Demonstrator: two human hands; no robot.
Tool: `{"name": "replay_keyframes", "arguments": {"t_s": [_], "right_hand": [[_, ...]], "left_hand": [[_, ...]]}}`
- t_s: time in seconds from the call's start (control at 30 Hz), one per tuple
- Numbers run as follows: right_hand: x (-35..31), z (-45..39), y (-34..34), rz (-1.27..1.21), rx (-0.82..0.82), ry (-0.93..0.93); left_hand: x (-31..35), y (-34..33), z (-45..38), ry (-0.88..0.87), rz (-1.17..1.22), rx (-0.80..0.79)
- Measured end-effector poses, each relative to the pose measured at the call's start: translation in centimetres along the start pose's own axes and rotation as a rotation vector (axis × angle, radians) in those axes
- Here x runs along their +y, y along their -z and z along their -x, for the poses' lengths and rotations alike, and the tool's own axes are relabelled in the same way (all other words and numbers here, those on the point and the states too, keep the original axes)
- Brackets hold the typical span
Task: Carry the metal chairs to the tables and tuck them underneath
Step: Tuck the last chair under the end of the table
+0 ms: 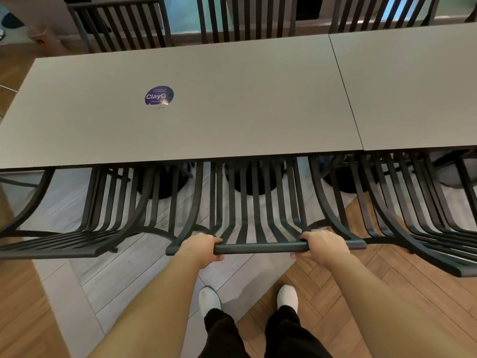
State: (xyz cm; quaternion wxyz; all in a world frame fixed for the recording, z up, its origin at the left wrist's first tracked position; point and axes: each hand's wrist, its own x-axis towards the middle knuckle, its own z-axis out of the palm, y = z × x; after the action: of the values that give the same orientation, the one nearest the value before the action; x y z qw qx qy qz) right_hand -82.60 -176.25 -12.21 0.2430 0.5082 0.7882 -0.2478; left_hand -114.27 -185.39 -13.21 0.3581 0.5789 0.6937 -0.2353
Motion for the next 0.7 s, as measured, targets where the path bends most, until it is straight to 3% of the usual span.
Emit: {"name": "replay_keyframes", "arguments": {"t_s": [0.13,0.33,0.47,0.7], "right_hand": [[0.1,0.2,0.7,-0.106,-0.074,-0.005],[3.1,2.7,3.3,-0.364,-0.066,0.007],[7.6,4.1,5.7,-0.442,0.047,-0.093],[14.2,6.5,7.3,-0.442,0.151,-0.323]], "left_hand": [[2.2,1.7,1.3,-0.003,0.204,-0.056],[7.6,3.8,2.7,-0.017,0.587,0.126],[11.3,4.7,1.8,-0.017,0.505,0.181],[18.4,7.3,-1.1,-0.205,0.252,0.132]]}}
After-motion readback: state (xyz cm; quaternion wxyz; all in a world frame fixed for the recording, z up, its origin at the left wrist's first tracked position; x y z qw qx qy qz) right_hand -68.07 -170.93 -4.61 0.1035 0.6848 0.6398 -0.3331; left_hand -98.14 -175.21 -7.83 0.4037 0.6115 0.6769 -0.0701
